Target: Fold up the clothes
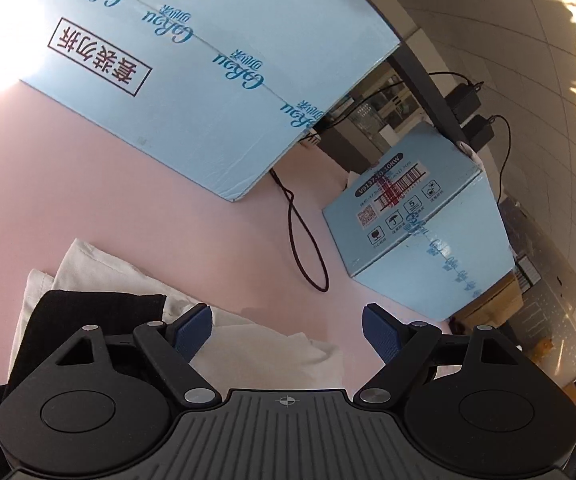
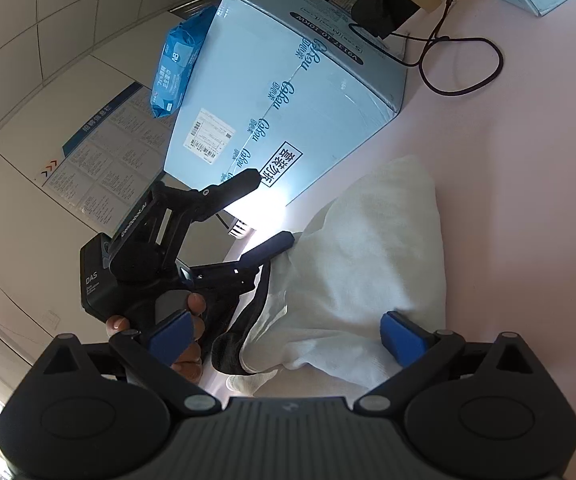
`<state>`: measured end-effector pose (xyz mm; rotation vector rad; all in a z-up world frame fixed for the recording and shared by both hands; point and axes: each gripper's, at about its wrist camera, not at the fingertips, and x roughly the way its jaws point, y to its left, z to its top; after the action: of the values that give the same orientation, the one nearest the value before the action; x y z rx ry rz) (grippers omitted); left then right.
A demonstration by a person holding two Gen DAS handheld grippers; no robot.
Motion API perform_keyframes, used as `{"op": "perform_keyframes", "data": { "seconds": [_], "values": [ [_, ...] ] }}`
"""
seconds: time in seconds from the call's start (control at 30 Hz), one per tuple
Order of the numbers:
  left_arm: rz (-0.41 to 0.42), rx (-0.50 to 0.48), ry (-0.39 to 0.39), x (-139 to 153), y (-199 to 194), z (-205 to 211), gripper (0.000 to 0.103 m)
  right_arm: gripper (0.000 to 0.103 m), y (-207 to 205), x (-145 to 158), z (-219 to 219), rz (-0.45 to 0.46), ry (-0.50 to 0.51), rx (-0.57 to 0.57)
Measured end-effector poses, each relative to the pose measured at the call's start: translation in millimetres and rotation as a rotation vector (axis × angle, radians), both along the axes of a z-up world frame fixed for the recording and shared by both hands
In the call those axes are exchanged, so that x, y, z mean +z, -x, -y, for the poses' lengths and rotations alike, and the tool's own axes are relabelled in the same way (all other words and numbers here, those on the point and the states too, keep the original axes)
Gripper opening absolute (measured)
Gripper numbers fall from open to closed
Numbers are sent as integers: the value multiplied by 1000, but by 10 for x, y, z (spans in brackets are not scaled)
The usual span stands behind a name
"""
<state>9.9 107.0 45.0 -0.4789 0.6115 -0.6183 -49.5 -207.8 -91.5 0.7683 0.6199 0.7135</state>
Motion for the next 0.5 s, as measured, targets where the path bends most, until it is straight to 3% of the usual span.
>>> {"op": "perform_keyframes", "data": {
  "seconds": [0.23,0.37,0.5],
  "values": [
    [128,-49,-233,181,734,-130,85,101,29,4,-13,6,9,-8],
    [308,5,-573,253,1090,-32,87,101,40,9,-26,14,20,-11],
    [371,-38,-822,222,1195,138,87,101,44,6,-20,11,11,-16]
  ]
}}
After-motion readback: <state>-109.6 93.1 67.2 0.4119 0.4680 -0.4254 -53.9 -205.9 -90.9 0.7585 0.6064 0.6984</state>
